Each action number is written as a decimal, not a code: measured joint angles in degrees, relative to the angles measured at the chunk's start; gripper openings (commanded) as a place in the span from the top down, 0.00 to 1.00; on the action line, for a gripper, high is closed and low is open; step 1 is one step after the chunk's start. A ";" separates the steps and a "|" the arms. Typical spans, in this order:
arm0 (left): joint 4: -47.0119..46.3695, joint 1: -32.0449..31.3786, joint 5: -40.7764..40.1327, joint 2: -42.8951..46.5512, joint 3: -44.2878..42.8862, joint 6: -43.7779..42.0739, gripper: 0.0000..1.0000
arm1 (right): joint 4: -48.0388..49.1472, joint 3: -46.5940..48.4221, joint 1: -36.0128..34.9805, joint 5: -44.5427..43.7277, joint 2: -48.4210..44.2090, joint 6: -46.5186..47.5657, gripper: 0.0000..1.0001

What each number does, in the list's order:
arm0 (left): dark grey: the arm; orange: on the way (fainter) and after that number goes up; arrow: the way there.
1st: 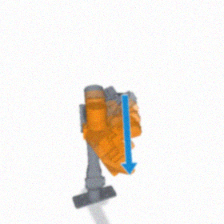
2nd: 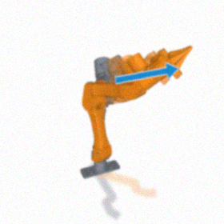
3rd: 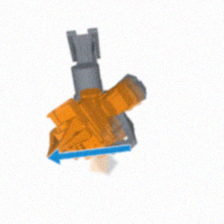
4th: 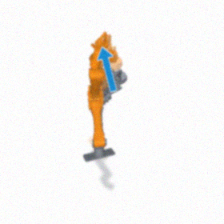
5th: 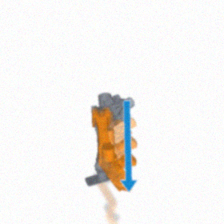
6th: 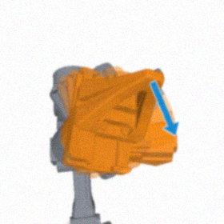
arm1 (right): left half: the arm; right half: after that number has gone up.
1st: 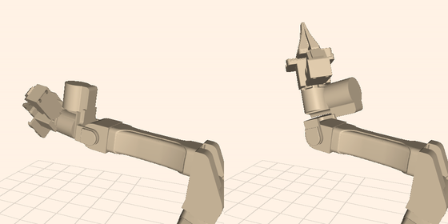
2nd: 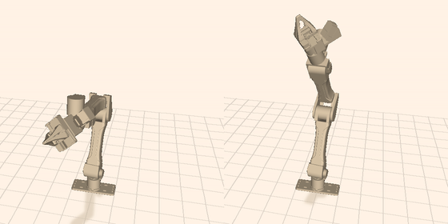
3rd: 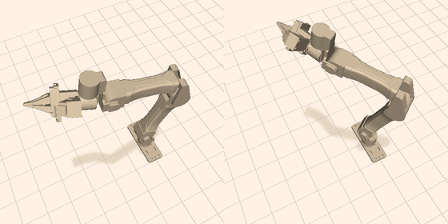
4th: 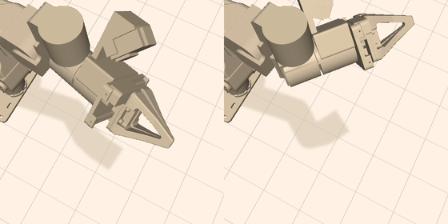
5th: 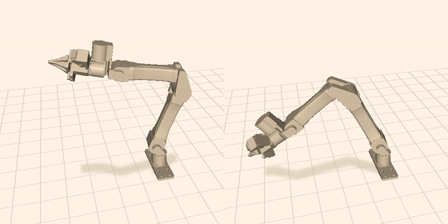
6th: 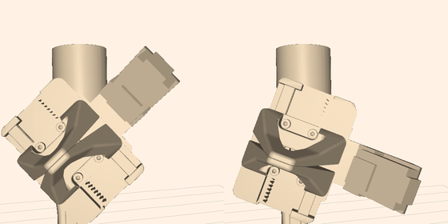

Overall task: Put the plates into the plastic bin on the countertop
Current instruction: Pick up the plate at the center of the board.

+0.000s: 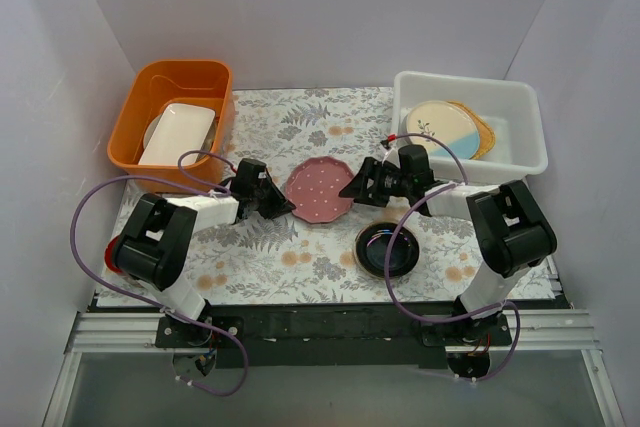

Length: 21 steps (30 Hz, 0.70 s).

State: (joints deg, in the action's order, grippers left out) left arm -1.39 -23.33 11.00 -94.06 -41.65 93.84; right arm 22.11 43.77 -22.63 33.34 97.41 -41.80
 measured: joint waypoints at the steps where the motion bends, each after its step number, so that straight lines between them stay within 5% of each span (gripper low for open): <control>1: -0.13 0.00 0.02 0.00 0.07 0.02 1.00 | 0.50 0.02 0.00 -0.11 0.28 0.00 0.22; 15: -2.58 0.02 0.22 0.07 1.25 -0.44 1.00 | -0.81 1.18 -2.78 -9.14 1.33 0.63 0.25; 21: -3.04 0.02 0.26 0.15 1.57 -0.61 1.00 | -0.63 1.99 -3.58 -10.75 2.27 0.52 0.51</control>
State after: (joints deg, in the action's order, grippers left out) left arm -4.43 -23.31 11.27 -93.91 -40.07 93.23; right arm 21.47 45.76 -26.22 22.59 99.68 -41.28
